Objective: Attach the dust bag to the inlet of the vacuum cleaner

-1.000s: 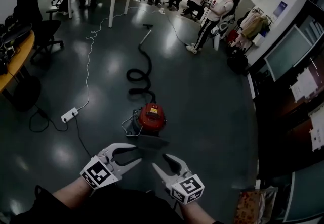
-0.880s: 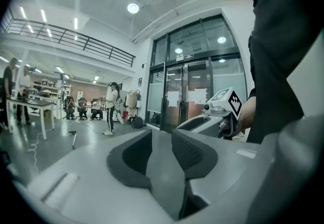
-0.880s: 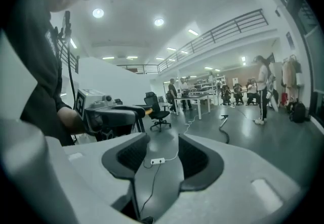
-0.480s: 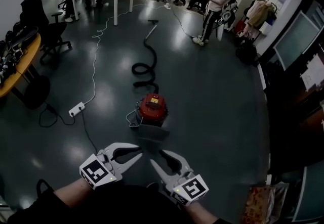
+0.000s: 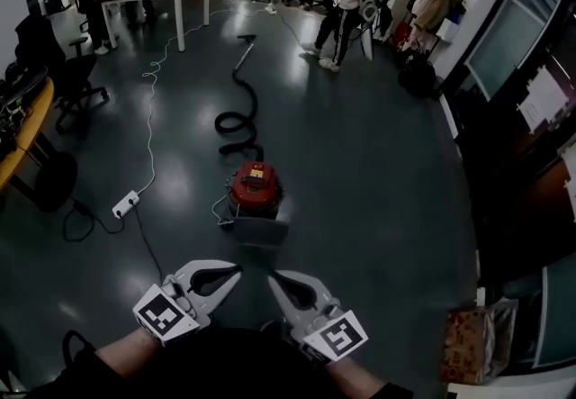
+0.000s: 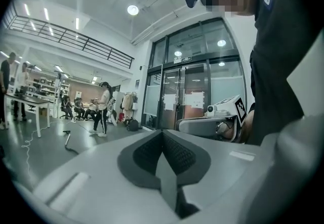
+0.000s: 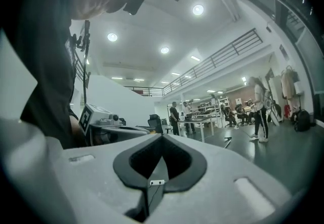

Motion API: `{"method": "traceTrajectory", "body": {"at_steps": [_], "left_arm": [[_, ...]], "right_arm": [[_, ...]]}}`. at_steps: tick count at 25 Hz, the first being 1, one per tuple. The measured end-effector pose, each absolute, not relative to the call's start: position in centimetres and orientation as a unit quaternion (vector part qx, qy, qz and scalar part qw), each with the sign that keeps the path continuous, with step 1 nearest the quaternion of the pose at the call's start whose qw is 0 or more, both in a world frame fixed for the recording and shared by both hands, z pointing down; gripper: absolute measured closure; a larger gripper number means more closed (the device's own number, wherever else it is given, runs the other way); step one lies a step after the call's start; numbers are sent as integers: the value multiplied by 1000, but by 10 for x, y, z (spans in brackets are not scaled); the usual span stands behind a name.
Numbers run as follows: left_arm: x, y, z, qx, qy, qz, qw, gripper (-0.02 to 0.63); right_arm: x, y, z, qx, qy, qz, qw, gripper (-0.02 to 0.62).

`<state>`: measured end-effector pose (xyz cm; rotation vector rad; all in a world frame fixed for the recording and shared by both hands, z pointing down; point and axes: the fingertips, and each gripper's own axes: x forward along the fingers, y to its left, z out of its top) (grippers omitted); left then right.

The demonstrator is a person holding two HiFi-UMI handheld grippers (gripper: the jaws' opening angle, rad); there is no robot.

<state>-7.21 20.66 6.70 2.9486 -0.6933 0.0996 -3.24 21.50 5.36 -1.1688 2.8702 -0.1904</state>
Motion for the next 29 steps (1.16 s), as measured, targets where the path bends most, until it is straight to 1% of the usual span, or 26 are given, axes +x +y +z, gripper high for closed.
{"method": "traceTrajectory", "body": {"at_steps": [15, 19, 29], "left_arm": [[-74, 216, 74, 972, -225, 36, 57, 604], [-71, 218, 70, 974, -220, 40, 47, 604], [-75, 218, 75, 973, -221, 39, 54, 604]], "right_arm": [[-43, 227, 64, -376, 925, -62, 9, 592], [-41, 226, 64, -377, 924, -60, 7, 592], [-42, 224, 67, -381, 923, -50, 8, 592]]}}
